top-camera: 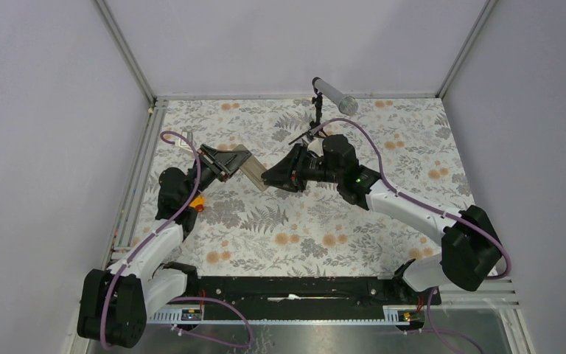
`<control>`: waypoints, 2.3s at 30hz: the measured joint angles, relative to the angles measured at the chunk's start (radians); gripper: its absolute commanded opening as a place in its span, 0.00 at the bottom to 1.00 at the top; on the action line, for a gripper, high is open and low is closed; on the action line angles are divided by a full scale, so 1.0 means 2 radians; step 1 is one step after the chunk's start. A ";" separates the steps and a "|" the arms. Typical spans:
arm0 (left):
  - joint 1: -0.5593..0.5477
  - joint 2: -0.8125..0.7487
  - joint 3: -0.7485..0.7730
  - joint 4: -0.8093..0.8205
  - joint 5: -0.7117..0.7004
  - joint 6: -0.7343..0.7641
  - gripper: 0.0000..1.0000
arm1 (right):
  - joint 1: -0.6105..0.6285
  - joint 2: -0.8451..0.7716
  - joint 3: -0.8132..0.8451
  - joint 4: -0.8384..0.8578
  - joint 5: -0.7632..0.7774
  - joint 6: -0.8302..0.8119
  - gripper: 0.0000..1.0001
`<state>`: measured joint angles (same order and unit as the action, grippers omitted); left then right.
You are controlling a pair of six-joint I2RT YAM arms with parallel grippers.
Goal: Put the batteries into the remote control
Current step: Load the battery cover into the remote control.
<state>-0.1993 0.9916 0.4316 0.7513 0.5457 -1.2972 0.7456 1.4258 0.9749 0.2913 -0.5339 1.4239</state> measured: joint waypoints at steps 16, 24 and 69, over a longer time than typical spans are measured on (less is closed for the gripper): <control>0.018 0.015 0.000 0.005 0.004 -0.069 0.00 | 0.000 -0.020 0.004 -0.043 0.016 -0.011 0.74; 0.022 0.011 0.000 0.002 0.006 -0.091 0.00 | 0.000 -0.050 -0.006 -0.046 0.039 -0.043 0.93; 0.022 -0.027 0.043 -0.093 0.049 -0.096 0.00 | 0.009 0.010 0.005 0.062 -0.004 -0.108 0.60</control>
<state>-0.1562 0.9379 0.5175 0.5663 0.6445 -1.4883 0.7635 1.4456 0.9844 0.4160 -0.5426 1.2087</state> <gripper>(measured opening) 0.276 0.467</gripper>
